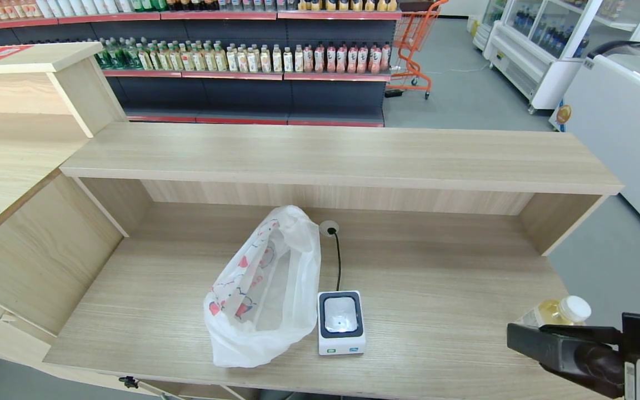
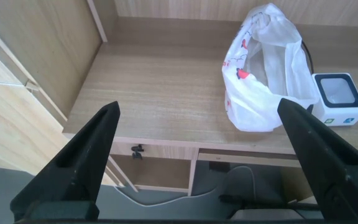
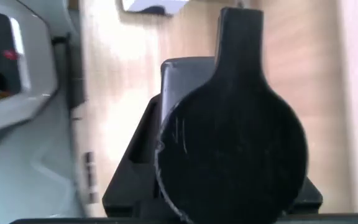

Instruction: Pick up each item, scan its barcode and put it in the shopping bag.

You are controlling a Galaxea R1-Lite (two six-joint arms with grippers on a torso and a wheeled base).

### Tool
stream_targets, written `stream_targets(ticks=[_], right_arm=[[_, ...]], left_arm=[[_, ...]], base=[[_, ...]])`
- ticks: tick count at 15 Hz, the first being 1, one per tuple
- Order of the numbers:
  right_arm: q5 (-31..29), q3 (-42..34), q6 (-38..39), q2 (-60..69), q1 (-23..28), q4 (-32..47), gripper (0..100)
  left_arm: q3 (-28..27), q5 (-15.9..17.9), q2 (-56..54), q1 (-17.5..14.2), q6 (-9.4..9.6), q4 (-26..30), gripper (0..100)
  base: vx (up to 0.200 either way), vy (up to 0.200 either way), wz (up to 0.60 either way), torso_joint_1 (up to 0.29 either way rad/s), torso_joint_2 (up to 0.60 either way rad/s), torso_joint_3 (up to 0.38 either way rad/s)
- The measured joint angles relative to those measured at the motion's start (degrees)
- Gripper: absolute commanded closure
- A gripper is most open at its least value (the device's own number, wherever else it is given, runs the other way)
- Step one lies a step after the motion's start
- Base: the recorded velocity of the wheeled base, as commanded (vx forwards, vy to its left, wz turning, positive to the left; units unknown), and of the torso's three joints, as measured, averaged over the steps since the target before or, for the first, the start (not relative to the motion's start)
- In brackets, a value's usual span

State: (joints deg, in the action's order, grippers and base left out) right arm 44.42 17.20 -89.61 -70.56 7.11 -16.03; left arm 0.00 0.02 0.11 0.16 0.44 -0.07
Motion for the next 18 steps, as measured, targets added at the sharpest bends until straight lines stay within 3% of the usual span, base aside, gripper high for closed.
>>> stream_targets(ticks=[4,6,12,18], right_arm=[[12.67,2.32,-34.79,-10.73,-1.0,-5.97,100],[16.62,4.44,-45.28,-16.92,-3.41,-6.96,100],[26.31,8.64,-55.15,-23.49,-9.11,-5.45,100],[30.43,14.63,-65.06,-25.99,-25.41,-4.66,100]], left_arm=[[0.0,0.0,0.0,0.0,-0.01,0.02,0],[0.0,0.02,0.0,0.0,0.0,0.0,0],[0.0,0.02,0.0,0.05,0.0,0.0,0],[0.0,0.0,0.0,0.0,0.0,0.0,0]], base=[[0.0,0.0,0.0,0.0,0.0,0.0],[0.0,0.0,0.0,0.0,0.0,0.0],[0.0,0.0,0.0,0.0,0.0,0.0],[0.0,0.0,0.0,0.0,0.0,0.0]])
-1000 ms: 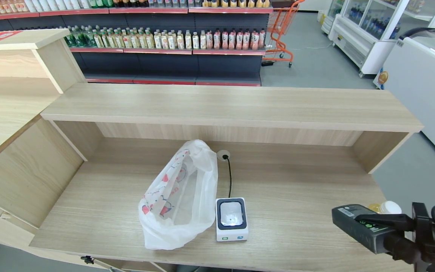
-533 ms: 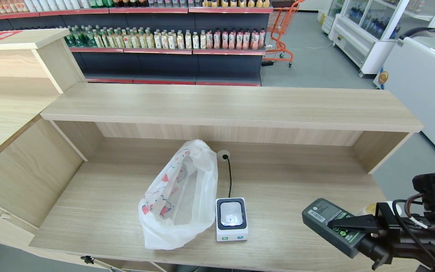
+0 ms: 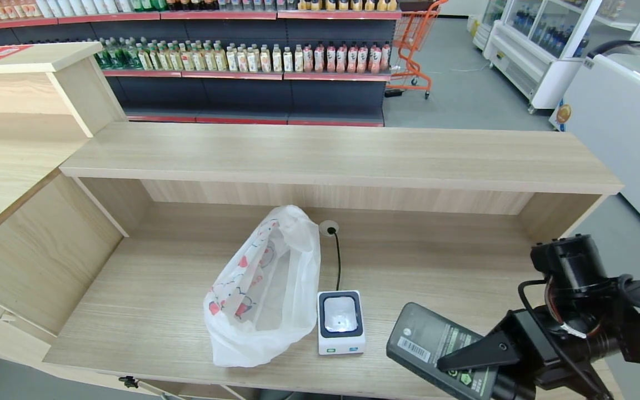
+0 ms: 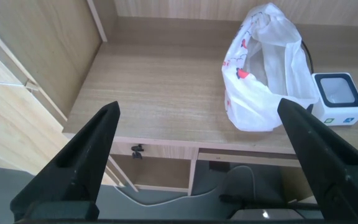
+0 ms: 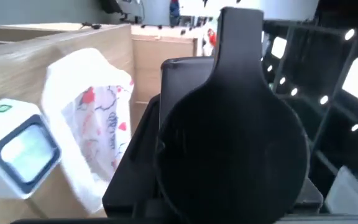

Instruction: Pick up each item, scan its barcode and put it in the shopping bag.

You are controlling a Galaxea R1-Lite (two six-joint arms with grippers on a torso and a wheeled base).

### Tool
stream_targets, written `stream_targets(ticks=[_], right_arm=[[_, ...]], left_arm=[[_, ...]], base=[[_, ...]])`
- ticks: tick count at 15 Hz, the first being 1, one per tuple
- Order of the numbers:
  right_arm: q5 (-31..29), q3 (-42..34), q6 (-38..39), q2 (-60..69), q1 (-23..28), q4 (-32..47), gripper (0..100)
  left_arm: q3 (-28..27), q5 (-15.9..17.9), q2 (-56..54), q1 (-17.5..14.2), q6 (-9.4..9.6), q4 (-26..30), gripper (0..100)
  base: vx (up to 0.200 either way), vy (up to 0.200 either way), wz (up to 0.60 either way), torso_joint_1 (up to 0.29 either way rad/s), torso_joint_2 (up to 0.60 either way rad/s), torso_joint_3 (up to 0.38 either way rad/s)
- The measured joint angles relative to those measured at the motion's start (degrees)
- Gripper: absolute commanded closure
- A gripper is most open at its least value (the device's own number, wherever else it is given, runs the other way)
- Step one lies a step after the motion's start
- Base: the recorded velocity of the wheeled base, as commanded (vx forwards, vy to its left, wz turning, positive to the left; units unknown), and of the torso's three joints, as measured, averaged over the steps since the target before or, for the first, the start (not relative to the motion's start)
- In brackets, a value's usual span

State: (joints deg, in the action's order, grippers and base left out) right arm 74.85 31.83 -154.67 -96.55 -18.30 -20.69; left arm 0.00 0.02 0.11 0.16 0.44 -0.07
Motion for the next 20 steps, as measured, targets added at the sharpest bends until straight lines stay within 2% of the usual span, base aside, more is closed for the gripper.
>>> stream_targets(ticks=[6,11,16,20], right_arm=[[0.55,1.96,-5.53,-2.4,-3.75,0.02,100],[0.5,1.77,-5.75,-4.06,-4.0,0.06,100],[0.45,3.17,-5.74,-5.35,-7.03,0.05,100],[0.3,4.16,-5.74,-5.73,-7.41,0.13,100]], left_arm=[[0.0,0.0,0.0,0.0,0.0,0.0,0],[0.0,0.0,0.0,0.0,0.0,0.0,0],[0.0,0.02,0.0,0.05,0.0,0.0,0],[0.0,0.02,0.0,0.0,0.0,0.0,0]], base=[[0.0,0.0,0.0,0.0,0.0,0.0],[0.0,0.0,0.0,0.0,0.0,0.0],[0.0,0.0,0.0,0.0,0.0,0.0],[0.0,0.0,0.0,0.0,0.0,0.0]])
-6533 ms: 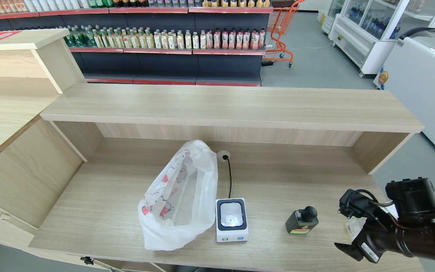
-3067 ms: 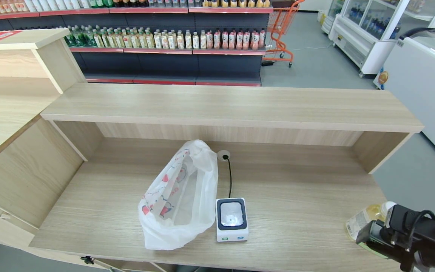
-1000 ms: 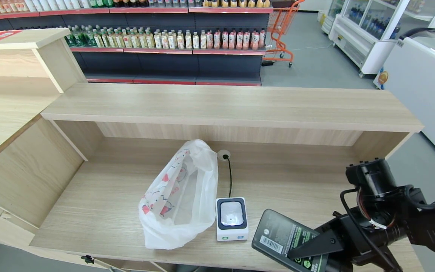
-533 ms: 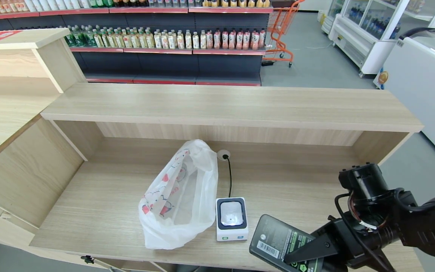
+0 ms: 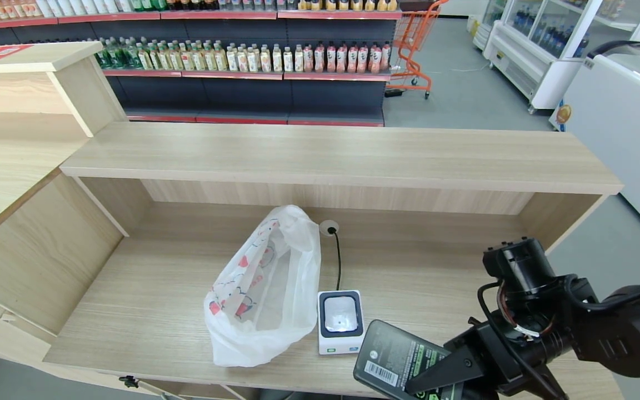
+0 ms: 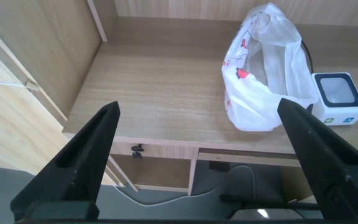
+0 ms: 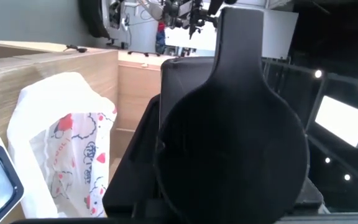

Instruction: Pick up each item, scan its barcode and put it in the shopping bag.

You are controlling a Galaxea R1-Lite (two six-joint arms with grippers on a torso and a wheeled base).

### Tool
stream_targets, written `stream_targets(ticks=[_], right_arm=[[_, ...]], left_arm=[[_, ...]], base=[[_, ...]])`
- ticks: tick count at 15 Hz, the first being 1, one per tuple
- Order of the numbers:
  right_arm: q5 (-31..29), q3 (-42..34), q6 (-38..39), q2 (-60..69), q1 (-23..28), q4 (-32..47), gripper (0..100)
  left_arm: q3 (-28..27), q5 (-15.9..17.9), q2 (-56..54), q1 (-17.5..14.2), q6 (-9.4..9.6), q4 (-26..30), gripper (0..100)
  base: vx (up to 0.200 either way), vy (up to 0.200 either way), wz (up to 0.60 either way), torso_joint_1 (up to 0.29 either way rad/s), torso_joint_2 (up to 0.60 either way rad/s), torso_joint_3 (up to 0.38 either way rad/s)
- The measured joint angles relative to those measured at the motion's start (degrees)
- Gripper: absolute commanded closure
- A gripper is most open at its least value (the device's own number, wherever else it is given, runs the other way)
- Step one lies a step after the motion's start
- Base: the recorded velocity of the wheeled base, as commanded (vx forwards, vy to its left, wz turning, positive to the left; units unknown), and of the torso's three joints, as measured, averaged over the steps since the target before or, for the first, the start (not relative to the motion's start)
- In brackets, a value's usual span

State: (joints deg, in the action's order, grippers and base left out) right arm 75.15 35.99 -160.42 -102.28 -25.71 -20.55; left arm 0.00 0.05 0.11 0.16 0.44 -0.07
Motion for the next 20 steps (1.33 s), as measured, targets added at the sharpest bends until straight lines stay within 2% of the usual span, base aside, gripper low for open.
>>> stream_targets(ticks=[11,12,15,17,19,20], right_arm=[[-0.05,0.63,0.57,0.05,-1.29,0.11,100],[-0.02,1.06,1.79,0.22,-1.27,0.02,100],[-0.95,3.4,13.26,1.71,-0.85,-0.16,100],[-2.44,3.95,17.1,4.18,1.79,-0.22,100],[-3.36,2.79,23.17,7.9,9.42,0.06,100],[-3.69,2.07,30.16,9.97,13.56,1.58,100]], left_arm=[[0.0,-0.05,0.0,0.02,0.0,0.0,0],[0.0,-0.02,0.0,0.02,0.0,0.0,0],[0.0,-0.02,0.0,0.02,0.0,0.0,0],[0.0,0.0,0.0,0.0,0.0,0.0,0],[0.0,-0.02,0.0,0.02,0.0,0.0,0],[0.0,0.0,0.0,0.02,0.0,0.0,0]], base=[[0.0,0.0,0.0,0.0,0.0,0.0],[0.0,0.0,0.0,0.0,0.0,0.0],[0.0,0.0,0.0,0.0,0.0,0.0],[0.0,0.0,0.0,0.0,0.0,0.0],[0.0,0.0,0.0,0.0,0.0,0.0],[0.0,0.0,0.0,0.0,0.0,0.0]])
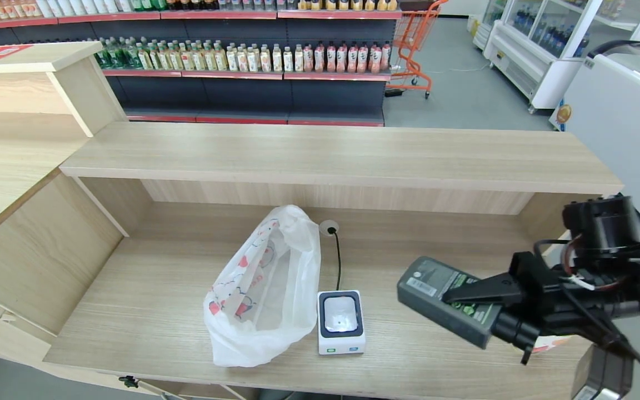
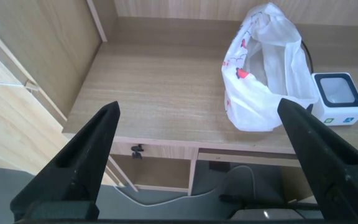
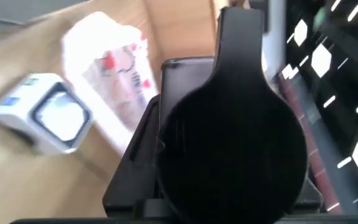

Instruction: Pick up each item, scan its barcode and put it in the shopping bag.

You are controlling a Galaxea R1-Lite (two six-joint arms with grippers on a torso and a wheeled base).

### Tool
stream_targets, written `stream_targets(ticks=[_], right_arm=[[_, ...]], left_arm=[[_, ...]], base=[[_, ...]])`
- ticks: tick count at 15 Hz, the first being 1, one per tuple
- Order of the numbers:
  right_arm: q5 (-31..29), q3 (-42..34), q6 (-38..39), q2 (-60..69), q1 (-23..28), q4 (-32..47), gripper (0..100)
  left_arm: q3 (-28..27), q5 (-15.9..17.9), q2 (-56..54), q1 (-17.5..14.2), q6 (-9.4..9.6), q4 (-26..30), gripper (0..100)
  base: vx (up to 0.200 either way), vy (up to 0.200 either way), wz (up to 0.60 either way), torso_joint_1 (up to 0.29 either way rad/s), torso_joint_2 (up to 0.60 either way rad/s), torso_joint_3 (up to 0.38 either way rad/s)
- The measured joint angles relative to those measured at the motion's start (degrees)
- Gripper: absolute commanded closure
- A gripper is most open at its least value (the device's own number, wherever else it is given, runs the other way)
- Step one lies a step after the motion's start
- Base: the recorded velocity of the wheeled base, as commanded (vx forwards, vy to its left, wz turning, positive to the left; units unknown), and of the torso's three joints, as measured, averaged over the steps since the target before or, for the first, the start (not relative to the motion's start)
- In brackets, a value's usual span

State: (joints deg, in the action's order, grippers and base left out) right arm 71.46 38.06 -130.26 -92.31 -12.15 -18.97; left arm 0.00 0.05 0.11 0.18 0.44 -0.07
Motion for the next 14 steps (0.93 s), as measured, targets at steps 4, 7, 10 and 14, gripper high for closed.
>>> stream_targets(ticks=[4,7,10,14], right_arm=[[-0.52,-1.79,20.49,7.23,10.78,17.63,100],[-0.52,-4.57,40.56,11.56,17.21,18.87,100],[-2.44,-5.21,67.9,14.14,21.43,18.97,100],[-11.22,-5.38,110.01,15.36,20.77,18.59,100]], left_arm=[[0.0,-0.02,0.0,-0.02,0.0,0.0,0],[0.0,-0.02,0.0,0.02,0.0,0.0,0],[0.0,-0.02,0.0,-0.02,0.0,0.0,0],[0.0,0.0,0.0,-0.02,0.0,0.0,0]], base=[[0.0,0.0,0.0,0.0,0.0,0.0],[0.0,0.0,0.0,0.0,0.0,0.0],[0.0,0.0,0.0,0.0,0.0,0.0],[0.0,0.0,0.0,0.0,0.0,0.0]])
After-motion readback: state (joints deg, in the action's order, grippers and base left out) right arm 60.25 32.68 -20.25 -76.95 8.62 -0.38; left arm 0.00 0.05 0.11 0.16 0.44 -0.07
